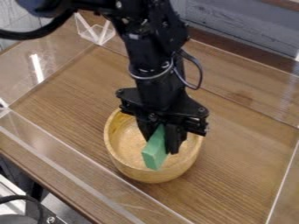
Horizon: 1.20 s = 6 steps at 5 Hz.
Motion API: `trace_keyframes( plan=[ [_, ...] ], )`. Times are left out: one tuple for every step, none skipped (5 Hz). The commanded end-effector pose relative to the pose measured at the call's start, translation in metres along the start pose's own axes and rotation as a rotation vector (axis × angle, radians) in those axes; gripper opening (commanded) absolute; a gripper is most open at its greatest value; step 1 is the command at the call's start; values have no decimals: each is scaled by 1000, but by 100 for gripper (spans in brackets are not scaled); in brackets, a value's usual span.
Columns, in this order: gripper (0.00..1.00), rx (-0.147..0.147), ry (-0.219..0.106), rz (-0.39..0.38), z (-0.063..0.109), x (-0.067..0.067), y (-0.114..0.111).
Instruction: Put the green block in the brown bowl
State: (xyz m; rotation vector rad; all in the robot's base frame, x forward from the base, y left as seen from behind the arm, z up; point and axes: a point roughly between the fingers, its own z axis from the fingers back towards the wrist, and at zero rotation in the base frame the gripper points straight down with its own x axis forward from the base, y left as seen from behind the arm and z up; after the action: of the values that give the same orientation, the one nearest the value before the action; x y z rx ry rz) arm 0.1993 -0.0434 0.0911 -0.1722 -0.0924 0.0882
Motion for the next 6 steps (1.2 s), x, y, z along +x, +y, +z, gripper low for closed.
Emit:
trace_keyframes(
  plan=[
    [0,-8,-30,12,6,5,1],
    [0,-10,-29,14,7,5,1],
    [0,-12,-29,16,7,5,1],
    [0,-15,-28,18,7,5,2],
    [0,-18,-28,20,8,5,2],
    [0,-20,-29,21,9,5,2]
  ],
)
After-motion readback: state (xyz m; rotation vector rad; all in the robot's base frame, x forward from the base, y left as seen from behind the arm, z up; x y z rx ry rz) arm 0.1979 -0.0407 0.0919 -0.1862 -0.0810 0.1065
